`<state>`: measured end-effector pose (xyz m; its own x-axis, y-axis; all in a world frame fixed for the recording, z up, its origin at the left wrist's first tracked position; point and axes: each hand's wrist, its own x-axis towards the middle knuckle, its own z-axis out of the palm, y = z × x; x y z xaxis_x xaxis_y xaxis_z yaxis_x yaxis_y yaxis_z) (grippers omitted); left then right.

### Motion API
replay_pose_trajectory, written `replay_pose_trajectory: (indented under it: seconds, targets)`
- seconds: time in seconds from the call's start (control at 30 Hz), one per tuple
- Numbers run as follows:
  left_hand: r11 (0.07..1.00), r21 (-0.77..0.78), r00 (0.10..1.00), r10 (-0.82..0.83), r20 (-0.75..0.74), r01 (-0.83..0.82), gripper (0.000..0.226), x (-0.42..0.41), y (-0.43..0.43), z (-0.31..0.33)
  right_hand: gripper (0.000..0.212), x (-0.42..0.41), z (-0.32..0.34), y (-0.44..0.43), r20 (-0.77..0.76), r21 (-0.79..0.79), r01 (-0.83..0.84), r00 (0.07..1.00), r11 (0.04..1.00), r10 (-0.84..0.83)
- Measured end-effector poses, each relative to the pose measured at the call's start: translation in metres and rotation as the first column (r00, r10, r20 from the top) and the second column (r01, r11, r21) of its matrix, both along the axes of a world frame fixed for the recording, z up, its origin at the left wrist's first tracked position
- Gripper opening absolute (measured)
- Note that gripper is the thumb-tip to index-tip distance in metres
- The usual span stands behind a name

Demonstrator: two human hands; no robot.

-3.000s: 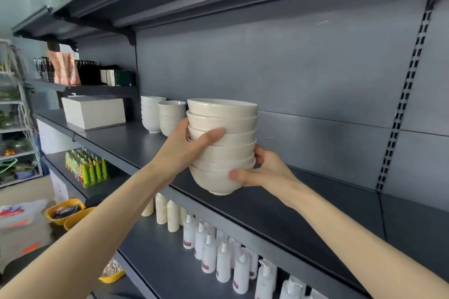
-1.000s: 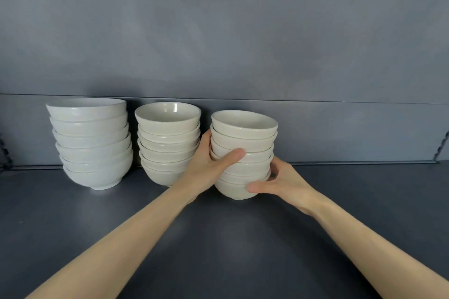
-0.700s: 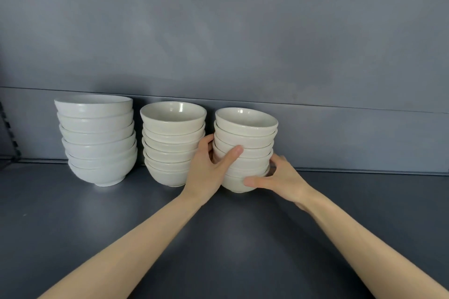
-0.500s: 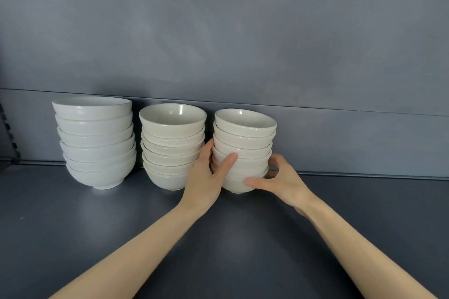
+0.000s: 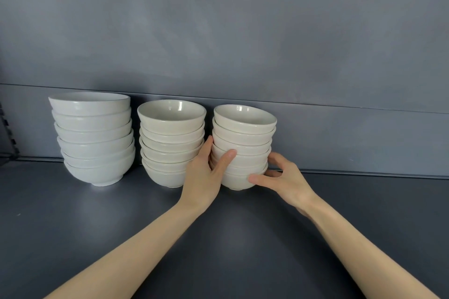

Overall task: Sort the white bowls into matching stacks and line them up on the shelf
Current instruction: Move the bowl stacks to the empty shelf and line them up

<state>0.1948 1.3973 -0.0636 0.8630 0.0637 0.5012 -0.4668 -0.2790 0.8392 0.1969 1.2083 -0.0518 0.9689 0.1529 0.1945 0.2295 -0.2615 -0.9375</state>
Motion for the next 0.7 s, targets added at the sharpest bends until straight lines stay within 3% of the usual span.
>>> replay_pose_trajectory:
  seconds: [0.27, 0.7]
  targets:
    - [0.999, -0.046, 1.000, -0.013, -0.005, 0.012, 0.070, -0.004, 0.002, 0.004, 0.067, -0.001, -0.001, -0.001, 0.017, -0.001, -0.009, 1.000, 1.000, 0.009]
    - [1.000, 0.011, 1.000, -0.002, 0.000, 0.002, 0.054, -0.011, 0.002, 0.007, 0.073, 0.001, -0.003, -0.001, 0.026, -0.060, -0.032, 0.999, 0.998, 0.034]
